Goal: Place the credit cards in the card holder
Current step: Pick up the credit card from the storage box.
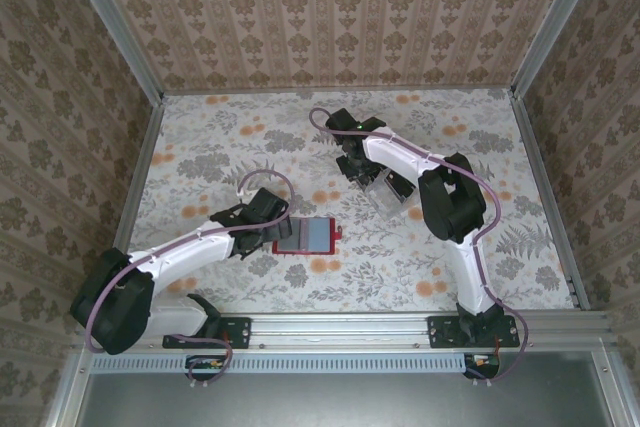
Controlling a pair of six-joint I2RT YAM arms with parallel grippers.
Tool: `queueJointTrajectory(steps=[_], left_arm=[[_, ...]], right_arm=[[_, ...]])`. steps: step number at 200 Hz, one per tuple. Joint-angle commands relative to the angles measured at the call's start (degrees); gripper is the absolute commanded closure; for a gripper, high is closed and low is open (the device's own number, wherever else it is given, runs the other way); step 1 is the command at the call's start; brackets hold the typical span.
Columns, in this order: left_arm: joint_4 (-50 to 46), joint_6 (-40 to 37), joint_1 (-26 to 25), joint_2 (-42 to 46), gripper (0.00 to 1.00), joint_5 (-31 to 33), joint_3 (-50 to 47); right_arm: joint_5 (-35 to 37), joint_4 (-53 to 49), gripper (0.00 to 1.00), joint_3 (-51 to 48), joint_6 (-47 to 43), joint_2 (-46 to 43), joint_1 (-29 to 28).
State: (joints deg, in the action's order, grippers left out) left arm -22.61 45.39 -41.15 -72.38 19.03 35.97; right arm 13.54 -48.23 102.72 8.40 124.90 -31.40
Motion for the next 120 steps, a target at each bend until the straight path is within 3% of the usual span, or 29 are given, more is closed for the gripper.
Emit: queueJointTrajectory(steps=[1, 120], left_arm=[[0.5, -0.9, 0.4, 0.2, 0.00, -0.7, -1.0], [1.3, -1.1, 0.4, -0.3, 0.00, -1.2, -1.2]], right_arm=[[0.4, -2.0, 0.69, 1.8, -0.8, -0.9, -0.2], [-0.7, -2.4, 0.86, 1.6, -1.4, -1.9, 0.0]])
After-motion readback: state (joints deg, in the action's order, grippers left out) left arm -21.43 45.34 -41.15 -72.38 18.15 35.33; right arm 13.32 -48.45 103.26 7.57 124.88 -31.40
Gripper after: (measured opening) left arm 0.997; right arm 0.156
